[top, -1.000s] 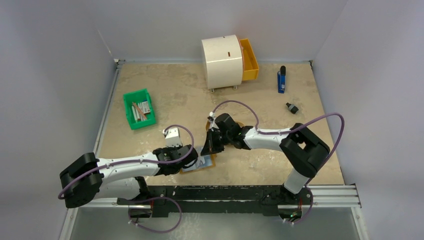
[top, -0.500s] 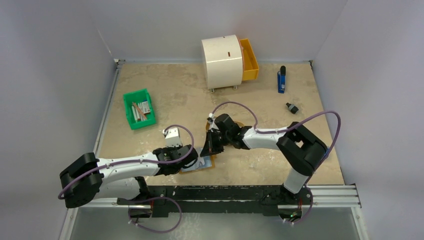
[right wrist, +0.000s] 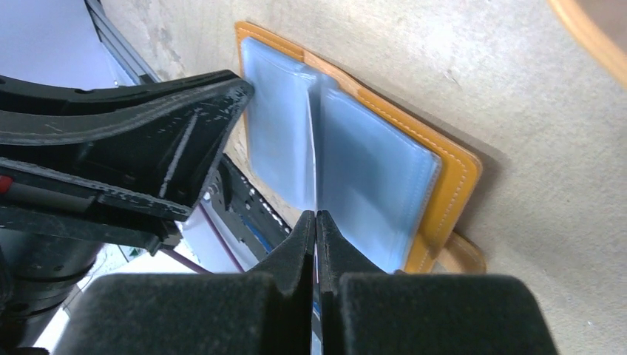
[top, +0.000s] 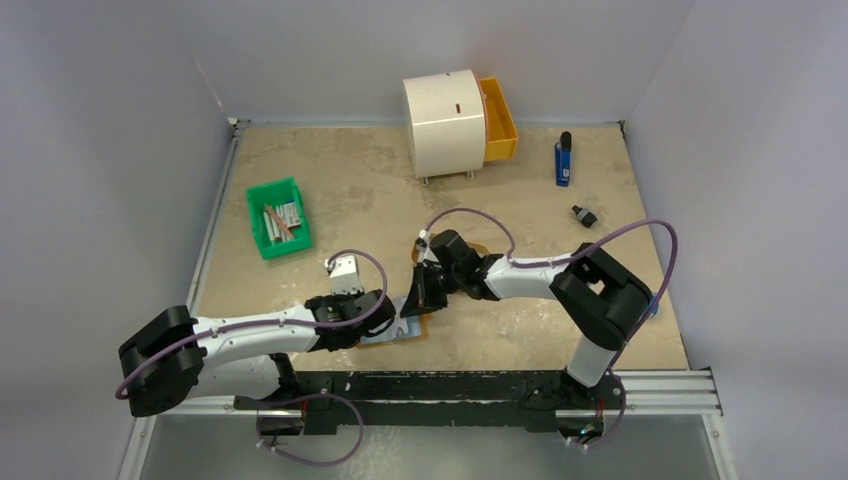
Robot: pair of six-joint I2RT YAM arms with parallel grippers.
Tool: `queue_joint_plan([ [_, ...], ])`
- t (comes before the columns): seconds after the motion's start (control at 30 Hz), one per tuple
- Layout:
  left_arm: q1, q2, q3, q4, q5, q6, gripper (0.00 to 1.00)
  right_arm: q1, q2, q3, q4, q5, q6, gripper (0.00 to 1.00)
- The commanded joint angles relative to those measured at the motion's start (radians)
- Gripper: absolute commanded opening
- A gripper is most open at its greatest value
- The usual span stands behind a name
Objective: Put the credit cards into the card holder
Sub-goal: Adjust the card holder at the center of the board, then insert the credit card into the card holder.
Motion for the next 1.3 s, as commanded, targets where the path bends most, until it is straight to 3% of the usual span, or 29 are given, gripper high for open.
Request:
queue_joint_plan([
  [0.0, 0.003, -0.019, -0.014, -0.022, -0.005, -0.021, 0.13, 0.0, -0.032, -0.039, 0.013, -0.027, 0.013, 0.0],
  [1.27, 0.003, -0.025, -0.006, -0.031, -0.009, -0.019, 0.13, -0.001, -0.06, -0.037, 0.089, -0.072, -0.007, 0.0],
])
